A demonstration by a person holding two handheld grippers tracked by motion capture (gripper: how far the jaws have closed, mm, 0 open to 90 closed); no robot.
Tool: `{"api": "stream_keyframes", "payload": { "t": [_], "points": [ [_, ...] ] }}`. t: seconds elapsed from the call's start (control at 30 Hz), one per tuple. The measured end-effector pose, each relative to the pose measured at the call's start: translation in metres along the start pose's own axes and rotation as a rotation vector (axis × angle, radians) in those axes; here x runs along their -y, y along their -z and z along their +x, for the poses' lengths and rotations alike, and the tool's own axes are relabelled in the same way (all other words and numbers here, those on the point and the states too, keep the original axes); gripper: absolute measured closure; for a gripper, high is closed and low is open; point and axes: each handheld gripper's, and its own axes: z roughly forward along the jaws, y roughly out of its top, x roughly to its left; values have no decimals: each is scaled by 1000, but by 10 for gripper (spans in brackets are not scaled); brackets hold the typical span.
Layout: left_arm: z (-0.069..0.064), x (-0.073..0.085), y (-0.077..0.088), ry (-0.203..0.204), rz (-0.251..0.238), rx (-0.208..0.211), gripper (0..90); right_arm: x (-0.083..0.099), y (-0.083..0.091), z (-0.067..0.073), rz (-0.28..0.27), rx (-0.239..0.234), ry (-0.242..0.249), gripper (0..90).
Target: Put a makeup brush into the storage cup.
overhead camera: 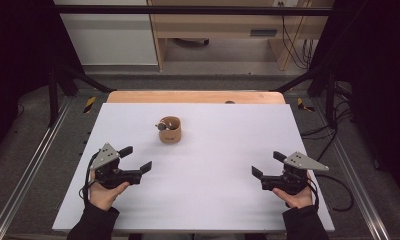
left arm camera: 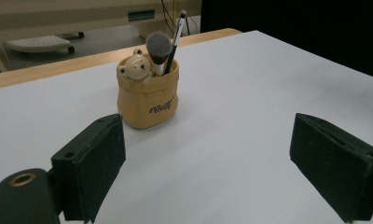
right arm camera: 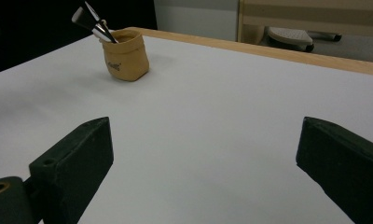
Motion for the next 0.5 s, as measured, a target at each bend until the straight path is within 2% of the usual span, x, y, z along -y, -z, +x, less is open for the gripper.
{"api": "stream_keyframes", "payload": {
  "t": [0.17, 0.37, 0.5],
  "points": [
    [7, 8, 6, 14, 2, -12, 95, 0, 0, 0, 1, 2, 0, 44],
    [13, 16, 12, 3, 16, -25, 87, 1, 1, 0, 1, 0, 1, 44],
    [18, 21, 16, 21, 10, -20, 85, 1, 1, -1, 3, 1, -2, 44]
  ]
}}
